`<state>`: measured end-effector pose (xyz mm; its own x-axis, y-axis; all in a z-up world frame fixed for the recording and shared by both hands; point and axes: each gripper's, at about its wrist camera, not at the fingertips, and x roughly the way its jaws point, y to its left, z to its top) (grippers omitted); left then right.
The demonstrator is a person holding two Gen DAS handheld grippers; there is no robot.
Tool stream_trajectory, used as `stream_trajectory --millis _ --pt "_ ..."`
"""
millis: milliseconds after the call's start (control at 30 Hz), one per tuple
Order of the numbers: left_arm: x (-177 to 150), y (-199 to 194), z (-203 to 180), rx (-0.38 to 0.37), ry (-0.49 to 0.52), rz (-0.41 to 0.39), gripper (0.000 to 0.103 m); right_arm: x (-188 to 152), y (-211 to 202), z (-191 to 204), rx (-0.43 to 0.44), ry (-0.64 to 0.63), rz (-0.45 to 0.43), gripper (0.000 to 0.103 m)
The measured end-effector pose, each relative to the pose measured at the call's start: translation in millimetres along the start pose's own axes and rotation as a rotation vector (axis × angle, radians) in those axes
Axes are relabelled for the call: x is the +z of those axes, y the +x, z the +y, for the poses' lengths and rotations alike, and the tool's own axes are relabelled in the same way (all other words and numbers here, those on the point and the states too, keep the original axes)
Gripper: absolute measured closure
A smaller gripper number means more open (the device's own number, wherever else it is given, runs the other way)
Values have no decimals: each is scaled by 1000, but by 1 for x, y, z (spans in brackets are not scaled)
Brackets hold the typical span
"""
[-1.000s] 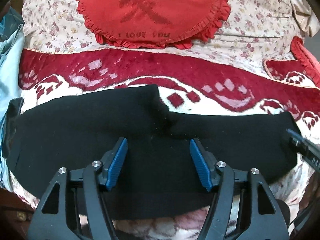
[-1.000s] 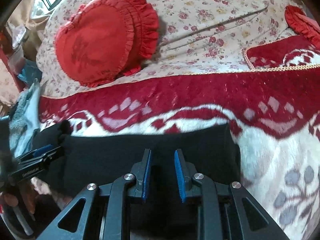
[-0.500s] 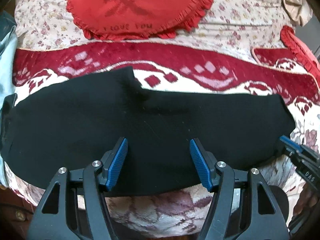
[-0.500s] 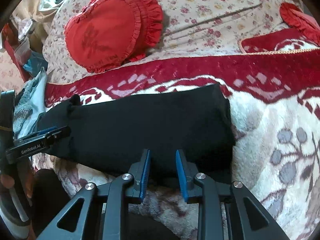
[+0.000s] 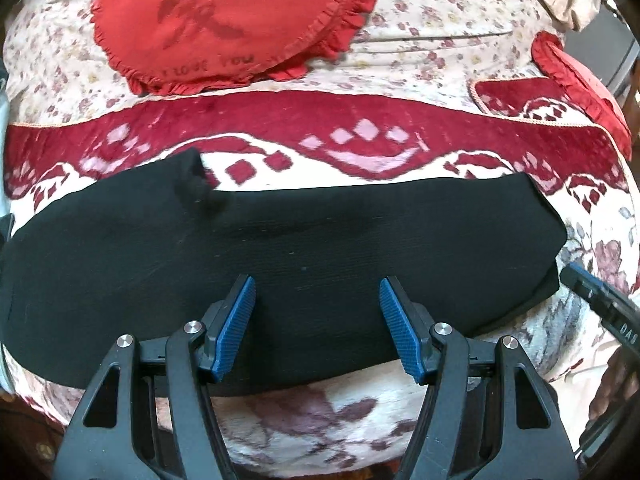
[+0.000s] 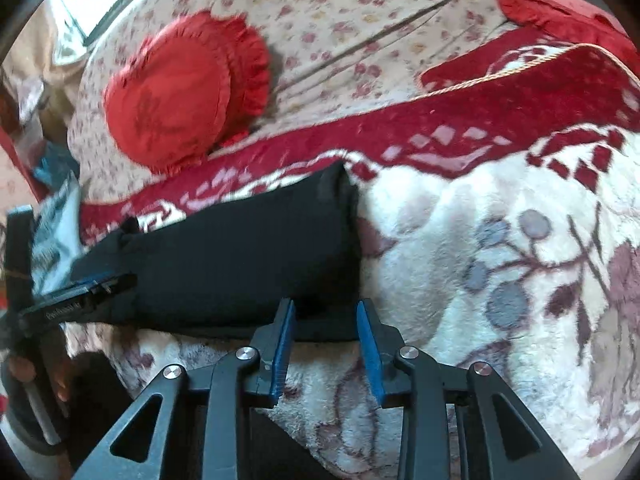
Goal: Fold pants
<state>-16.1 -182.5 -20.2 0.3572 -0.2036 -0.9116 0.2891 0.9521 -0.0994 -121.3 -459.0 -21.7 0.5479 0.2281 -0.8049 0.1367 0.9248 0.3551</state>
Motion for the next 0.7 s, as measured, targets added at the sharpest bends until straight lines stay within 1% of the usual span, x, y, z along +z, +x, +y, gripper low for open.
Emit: stream_trajectory --millis 133,233,267,333,367,433,467,533,567,600,633,667,700 --pt "-1 1 -5 -7 10 11 39 16 3 -2 40 -13 -46 67" --pt "-1 2 -3 6 18 15 39 29 11 2 74 -82 -72 66" --pt "-1 2 -1 8 13 14 39 34 19 2 80 -109 -49 65" --pt "0 1 1 8 7 10 39 34 31 1 51 -137 8 65" --pt "0 1 2 7 6 7 39 33 35 0 54 -135 37 65" --pt "2 1 2 3 3 5 39 32 35 1 135 -100 99 62" --pt "2 1 1 -2 1 6 39 32 28 7 201 -108 101 62" --pt "3 3 0 -9 -2 9 39 30 13 13 368 -96 82 62" --pt "2 3 0 -11 -1 11 39 30 10 11 374 -84 72 62" --pt "2 4 -1 -13 3 13 39 29 10 9 324 -82 63 62" --pt "2 4 -2 -14 7 14 39 28 13 6 217 -97 64 62" --pt "1 4 -4 -14 12 14 39 26 16 6 176 -106 72 62" --pt "1 4 -4 -14 15 15 39 24 22 3 173 -100 85 62"
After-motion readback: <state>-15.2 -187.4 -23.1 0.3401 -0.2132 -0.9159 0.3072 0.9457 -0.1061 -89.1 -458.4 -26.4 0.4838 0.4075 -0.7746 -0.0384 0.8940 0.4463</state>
